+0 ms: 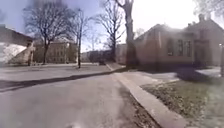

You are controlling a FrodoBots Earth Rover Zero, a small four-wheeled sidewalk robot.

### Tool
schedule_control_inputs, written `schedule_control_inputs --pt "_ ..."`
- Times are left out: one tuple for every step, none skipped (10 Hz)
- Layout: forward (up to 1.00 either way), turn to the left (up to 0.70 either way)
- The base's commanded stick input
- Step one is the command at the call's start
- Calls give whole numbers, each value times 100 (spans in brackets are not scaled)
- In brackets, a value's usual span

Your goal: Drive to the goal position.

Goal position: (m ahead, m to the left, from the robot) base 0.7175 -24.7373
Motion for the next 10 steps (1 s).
schedule_control_inputs --pt "85 0" --pt "85 0" --pt "85 0" --pt "85 0" --pt "85 0" --pt "85 0" --pt "85 0" --pt "85 0" --pt "85 0" --pt "85 0"
